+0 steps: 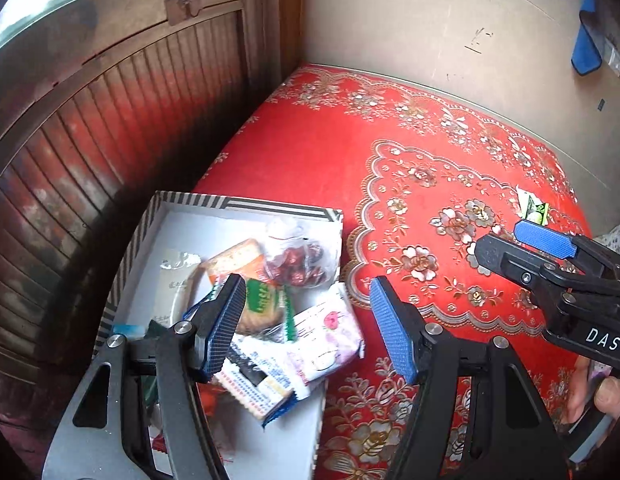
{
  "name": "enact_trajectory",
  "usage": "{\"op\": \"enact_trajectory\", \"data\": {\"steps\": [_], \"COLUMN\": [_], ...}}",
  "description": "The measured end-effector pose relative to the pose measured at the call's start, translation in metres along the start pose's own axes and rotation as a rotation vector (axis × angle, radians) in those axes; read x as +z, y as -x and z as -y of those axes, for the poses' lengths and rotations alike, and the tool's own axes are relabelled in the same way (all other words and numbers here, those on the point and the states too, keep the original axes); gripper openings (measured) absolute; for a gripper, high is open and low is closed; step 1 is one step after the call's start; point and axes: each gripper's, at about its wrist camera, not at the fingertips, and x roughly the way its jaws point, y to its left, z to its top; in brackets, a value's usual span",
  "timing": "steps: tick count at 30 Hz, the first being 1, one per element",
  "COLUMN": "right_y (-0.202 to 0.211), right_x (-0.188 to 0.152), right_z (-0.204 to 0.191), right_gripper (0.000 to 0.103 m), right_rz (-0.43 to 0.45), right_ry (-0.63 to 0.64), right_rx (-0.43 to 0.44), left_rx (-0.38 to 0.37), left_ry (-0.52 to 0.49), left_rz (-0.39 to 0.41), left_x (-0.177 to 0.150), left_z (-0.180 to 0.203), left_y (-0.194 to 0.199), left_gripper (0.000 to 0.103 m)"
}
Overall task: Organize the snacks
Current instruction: 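Move both tools back to the last two snacks on the bed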
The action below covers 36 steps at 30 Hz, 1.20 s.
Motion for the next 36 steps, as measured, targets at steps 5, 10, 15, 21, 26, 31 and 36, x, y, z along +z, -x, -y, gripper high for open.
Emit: {"op": "enact_trajectory", "data": {"steps": [5, 10, 15, 21, 26, 31, 36], "right_y": [0.018, 0.034, 0.047, 0.051, 0.05, 0.048, 0.057], "right_x": [-0.01, -0.02, -0.032, -0.043, -0.048, -0.046, -0.049], "right_z": [0.043, 0.085, 0.128, 0.175, 0.204, 0.227, 0.252], "right_gripper": [0.075, 0.075, 0.075, 0.075, 0.075, 0.075, 0.075], "right_rz": [-0.002, -0.007, -0.005, -0.016, -0.026, -0.042, -0.022], "right_ry": [-0.06, -0.116, -0.182, -0.26, -0.302, -0.293, -0.337], "right_rx": [-0.064, -0.12, -0.171, -0.202, -0.212, -0.235, -0.235], "left_rx": [-0.037, -0.07, -0.095, -0.123, -0.155, -0.234, -0.308], "left_ry": [-0.046, -0.084, -0.126, -0.145, -0.162, -0.181, -0.211], "left_rz": [-0.004, 0.0, -0.008, -0.042, -0.068, -0.092, -0.116], "left_x": [0.011, 0.021, 0.03, 0.036, 0.044, 0.055, 0.065], "left_z": [0.038, 0.075, 0.11, 0.143, 0.169, 0.202, 0.242], "left_y": [-0.01, -0.017, -0.025, -0.04, -0.054, -0.07, -0.087], "left_gripper": [0.065, 0.065, 0.065, 0.065, 0.065, 0.065, 0.065]}}
